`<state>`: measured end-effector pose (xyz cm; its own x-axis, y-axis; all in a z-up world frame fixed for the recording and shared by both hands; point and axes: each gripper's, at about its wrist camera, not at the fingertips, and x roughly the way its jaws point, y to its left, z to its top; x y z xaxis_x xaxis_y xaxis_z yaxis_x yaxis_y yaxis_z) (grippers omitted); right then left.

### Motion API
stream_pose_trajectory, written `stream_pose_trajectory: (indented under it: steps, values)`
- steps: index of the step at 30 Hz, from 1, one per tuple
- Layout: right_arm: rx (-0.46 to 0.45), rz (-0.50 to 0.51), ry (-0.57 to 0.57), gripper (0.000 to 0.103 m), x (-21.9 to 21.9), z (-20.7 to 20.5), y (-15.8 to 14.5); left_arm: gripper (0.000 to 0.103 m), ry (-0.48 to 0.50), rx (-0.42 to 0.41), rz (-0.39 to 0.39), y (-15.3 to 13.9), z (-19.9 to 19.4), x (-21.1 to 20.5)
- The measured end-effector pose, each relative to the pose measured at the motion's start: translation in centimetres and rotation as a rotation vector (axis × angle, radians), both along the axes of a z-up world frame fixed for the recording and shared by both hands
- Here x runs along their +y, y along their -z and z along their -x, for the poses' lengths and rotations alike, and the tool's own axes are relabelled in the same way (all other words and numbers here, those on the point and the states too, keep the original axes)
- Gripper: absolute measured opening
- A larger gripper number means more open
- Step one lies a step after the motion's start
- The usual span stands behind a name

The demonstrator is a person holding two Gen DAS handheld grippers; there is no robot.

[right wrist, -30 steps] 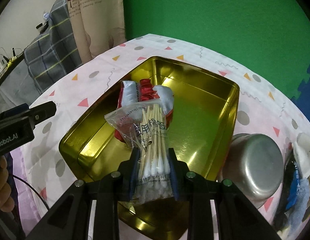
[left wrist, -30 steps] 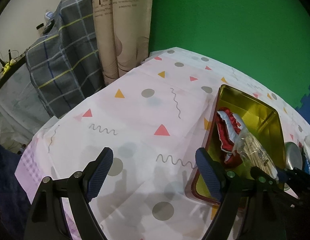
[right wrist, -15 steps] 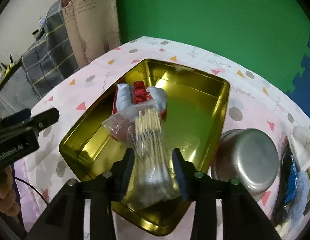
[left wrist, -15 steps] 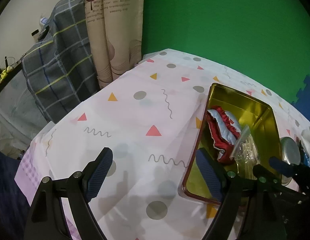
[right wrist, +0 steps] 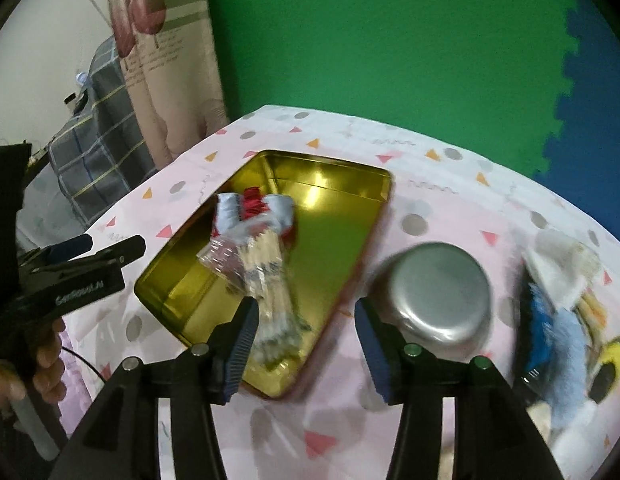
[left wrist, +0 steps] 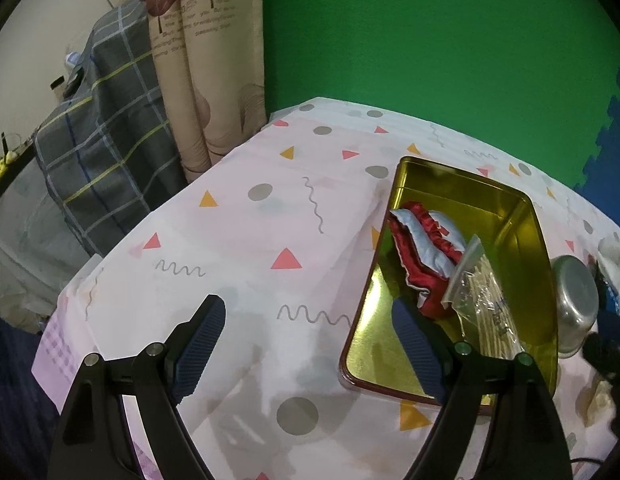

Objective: Organize soft objects
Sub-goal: 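Carry the cotton swab bag into the gold tin and release it, then grasp the cream scrunchie with the left tool while the right tool grasps the white glove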

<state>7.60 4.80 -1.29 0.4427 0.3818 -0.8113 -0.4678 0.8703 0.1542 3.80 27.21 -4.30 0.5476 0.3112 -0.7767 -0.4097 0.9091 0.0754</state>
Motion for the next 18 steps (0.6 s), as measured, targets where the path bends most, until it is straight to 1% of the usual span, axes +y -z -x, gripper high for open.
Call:
stream_pose_trajectory:
  steps: [5,9,13,15,18]
  values:
    - [-0.035,0.014,0.077,0.056,-5.3,1.4,-1.3,0.083,0.038,-0.003,-0.003,-0.2,-0.1,-1.1]
    - [-0.064,0.062,0.163,0.058,-10.3,2.4,-1.8,0.083,0.081,-0.007,-0.008,-0.3,-0.2,-2.5]
    - [-0.056,0.095,0.266,0.06,-16.0,3.2,-1.5,0.084,0.137,-0.011,0.004,-0.5,-0.2,-4.0]
    - [-0.049,0.123,0.322,0.061,-19.0,3.4,-1.0,0.088,0.159,-0.012,0.013,-0.6,-0.2,-4.7]
    - [-0.036,0.128,0.382,0.062,-22.5,4.1,-0.2,0.091,0.198,-0.025,0.005,-0.9,0.0,-5.9]
